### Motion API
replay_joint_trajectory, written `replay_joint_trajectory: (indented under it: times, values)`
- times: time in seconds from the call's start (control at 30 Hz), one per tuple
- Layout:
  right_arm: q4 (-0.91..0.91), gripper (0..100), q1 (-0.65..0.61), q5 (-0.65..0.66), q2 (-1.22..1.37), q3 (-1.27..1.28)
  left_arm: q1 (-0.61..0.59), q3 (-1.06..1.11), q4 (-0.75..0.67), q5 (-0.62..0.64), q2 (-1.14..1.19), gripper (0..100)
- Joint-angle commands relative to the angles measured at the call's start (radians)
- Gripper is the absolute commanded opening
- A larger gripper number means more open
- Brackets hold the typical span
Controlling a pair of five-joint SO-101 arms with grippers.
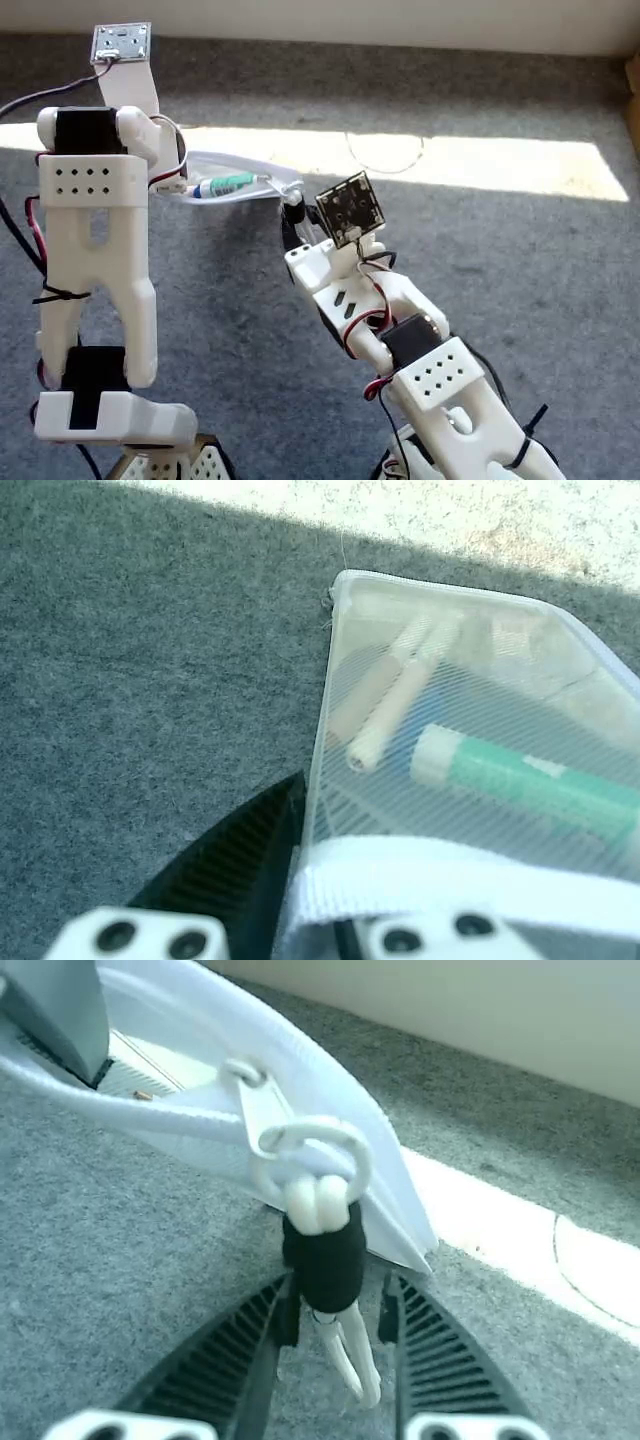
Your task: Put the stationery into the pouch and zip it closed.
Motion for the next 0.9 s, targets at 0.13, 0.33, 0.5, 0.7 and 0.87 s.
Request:
replay_joint_trajectory:
  times: [0.13,0.33,0.5,0.7,0.87]
  values:
    - [-0.030,19.4,-0.012,0.003,0.001,-0.081,0.001,0.005,-0.018,-0.006,0.015,1]
    - [-0.145,19.4,-0.012,0.003,0.002,-0.082,-0.001,0.007,-0.018,-0.006,0.015,1]
    - [-0.177,19.4,-0.013,0.003,0.001,-0.082,-0.002,0.007,-0.018,-0.006,0.015,1]
    - [-0.179,11.6,-0.013,0.003,-0.001,-0.082,-0.002,0.007,-0.020,-0.006,0.015,1]
    - [-0.179,5.7,-0.010,0.011,-0.004,-0.082,-0.004,0.007,-0.020,-0.006,0.016,1]
